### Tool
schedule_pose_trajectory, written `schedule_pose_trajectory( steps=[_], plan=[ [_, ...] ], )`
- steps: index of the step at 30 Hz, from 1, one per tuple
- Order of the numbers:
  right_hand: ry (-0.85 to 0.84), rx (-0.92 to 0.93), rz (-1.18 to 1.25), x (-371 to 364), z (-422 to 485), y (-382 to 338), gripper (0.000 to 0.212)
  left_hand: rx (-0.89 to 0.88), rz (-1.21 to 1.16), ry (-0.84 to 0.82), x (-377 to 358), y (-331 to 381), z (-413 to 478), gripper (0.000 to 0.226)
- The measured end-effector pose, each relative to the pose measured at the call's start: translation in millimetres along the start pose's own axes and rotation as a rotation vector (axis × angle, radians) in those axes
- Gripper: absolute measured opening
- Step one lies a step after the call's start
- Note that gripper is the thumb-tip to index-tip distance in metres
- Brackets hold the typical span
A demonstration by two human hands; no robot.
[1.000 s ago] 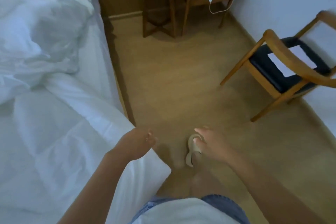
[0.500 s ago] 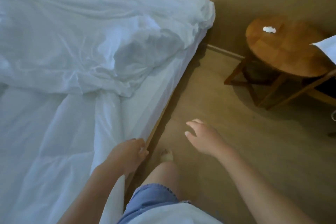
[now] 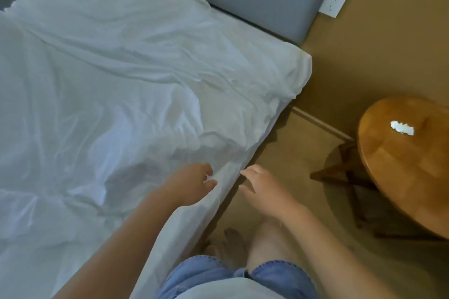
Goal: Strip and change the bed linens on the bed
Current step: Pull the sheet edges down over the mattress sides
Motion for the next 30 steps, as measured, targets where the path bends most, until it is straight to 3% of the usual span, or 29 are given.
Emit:
schedule_pose_trajectory(
  steps=[4,11,17,21,24,27,30],
  plan=[
    [-0.037,0.056,0.006,53.4,78.0,59.8,0.041,0.031,-0.02,0.028,34.1,49.6,101.9,0.04],
    [-0.236,0.123,-0.045,155.3,233.0,165.7,0.042,0.243,-0.127,0.087,84.3,111.5,269.0,0.044],
    [-0.322,0.146,-0.071,198.9,351.9,207.0,0.045,0.344,0.003,0.126,112.0,105.7,359.5,0.056],
    [-0.229,0.121,-0.116,206.6,423.6,239.3,0.045,0.263,0.091,0.196,120.7,96.7,433.9,0.077],
    [-0.118,0.124,-0.182,208.9,464.7,261.3,0.049,0.171,0.096,0.2,117.5,106.1,486.2,0.078],
    [-0.008,0.034,-0.134,212.9,493.8,283.0,0.062,0.185,0.036,0.237,112.6,118.8,525.8,0.067],
    [0.041,0.026,-0.145,214.9,511.4,299.7,0.071,0.127,0.069,0.315,113.0,130.3,547.7,0.035]
  ],
)
Point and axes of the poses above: each hand's wrist, its own z-axis towards the middle knuckle, its own x-axis out of the back of the hand, y = z × x, the point moved 2 cm from there along z, towards the middle knuckle, and after that the axes turned 10 degrees about x, right-handed, at the moved point
